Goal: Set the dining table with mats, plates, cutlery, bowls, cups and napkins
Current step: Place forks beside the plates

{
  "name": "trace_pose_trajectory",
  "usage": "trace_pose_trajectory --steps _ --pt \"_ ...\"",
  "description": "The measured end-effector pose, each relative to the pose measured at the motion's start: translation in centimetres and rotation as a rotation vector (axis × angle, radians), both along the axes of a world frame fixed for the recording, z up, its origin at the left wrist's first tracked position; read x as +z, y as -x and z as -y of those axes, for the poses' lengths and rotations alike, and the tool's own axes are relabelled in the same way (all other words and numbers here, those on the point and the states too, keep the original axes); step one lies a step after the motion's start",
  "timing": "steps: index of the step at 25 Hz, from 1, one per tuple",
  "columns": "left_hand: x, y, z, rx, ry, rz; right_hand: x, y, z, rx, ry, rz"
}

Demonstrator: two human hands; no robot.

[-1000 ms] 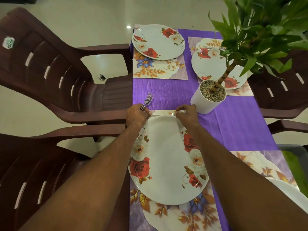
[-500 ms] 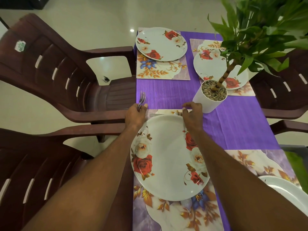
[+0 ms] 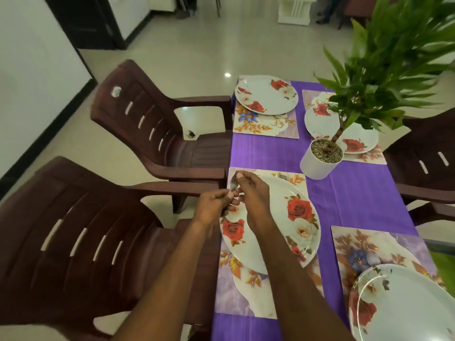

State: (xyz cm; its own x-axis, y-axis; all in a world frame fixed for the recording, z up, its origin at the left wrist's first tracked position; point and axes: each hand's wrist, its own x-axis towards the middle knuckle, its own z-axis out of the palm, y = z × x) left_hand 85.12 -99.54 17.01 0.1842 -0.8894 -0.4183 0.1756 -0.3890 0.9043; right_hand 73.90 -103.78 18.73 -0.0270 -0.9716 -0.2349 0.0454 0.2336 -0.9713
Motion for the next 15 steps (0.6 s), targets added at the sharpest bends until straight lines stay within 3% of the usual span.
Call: trace_pose_trajectory --steps 9,13,15 --pt "6.5 -12.2 -14.9 0.384 0.012 -0.120 5.5 -14.5 -11.4 0.317 0.007 0.124" --pt "7.7 -20.0 -22.3 0.571 0.006 0.009 5.6 -24.2 -17.7 0.385 -0.010 0.082" --pt "7.8 -24.4 -26.4 0.638 0.028 -0.050 5.6 -29.3 -21.2 0.395 -0.040 0.086"
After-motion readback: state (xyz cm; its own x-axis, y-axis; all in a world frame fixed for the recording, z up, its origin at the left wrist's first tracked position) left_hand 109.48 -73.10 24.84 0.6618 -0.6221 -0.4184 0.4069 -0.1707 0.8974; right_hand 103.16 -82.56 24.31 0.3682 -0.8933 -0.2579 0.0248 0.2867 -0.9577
